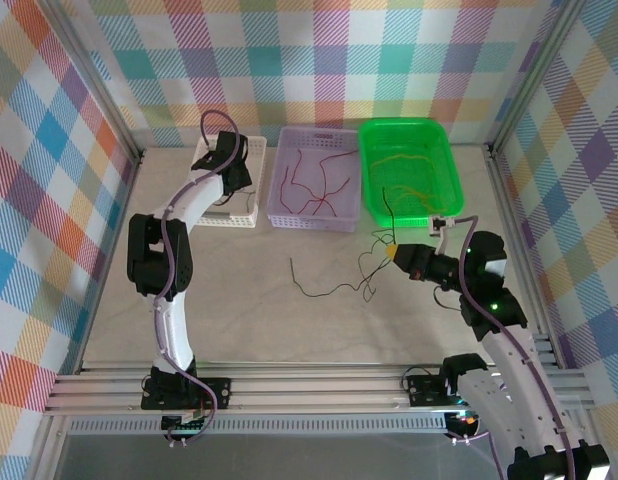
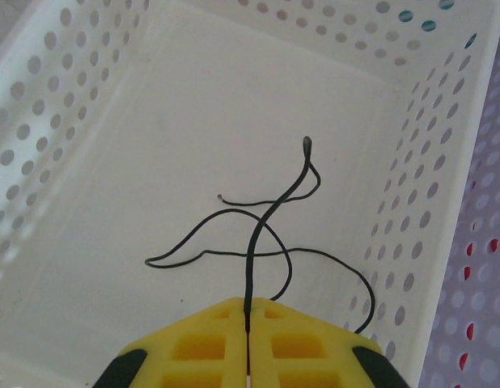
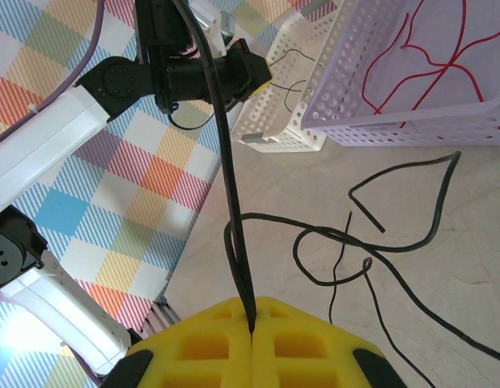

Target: Untangle the cables

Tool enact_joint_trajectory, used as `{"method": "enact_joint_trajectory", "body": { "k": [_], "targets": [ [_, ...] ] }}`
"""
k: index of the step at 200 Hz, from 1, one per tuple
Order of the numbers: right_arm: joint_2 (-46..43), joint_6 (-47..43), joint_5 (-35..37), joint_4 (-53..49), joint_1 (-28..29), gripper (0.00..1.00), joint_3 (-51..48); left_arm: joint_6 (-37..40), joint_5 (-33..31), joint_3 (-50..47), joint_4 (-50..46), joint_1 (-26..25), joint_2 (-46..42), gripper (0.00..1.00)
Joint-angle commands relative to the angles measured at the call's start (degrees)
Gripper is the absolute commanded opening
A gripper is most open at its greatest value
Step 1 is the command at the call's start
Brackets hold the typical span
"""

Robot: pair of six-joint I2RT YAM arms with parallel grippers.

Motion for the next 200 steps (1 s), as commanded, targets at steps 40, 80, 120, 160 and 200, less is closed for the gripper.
{"method": "enact_joint_trajectory", "body": {
  "k": [40,80,120,160,200],
  "targets": [
    [0.2,0.2,-0.5,-0.2,1.6,0.0,2.5,-1.5,0.5,2.0,-3.7,1.1,-0.4,0.31],
    [0.2,0.7,0.2,-0.5,2.4,0.0,2.7,-2.9,2.0,3.7,-7.4,1.9,-1.7,0.51],
    [2.5,1.2,0.4,-1.8,3.3,0.0,5.1,-8.2,9.2,1.7,-9.1,2.6,-7.8,0.63],
    [5.5,3.7,-3.4,2.0,3.7,0.0,6.2,-18.4,26.0,-12.5,1.6,0.8,-21.7,0.66],
    [8.0,5.6,-4.1,4.7,4.6,0.0,6.9,-22.5,33.6,-27.8,15.9,-10.0,-34.4,0.66]
  ]
}}
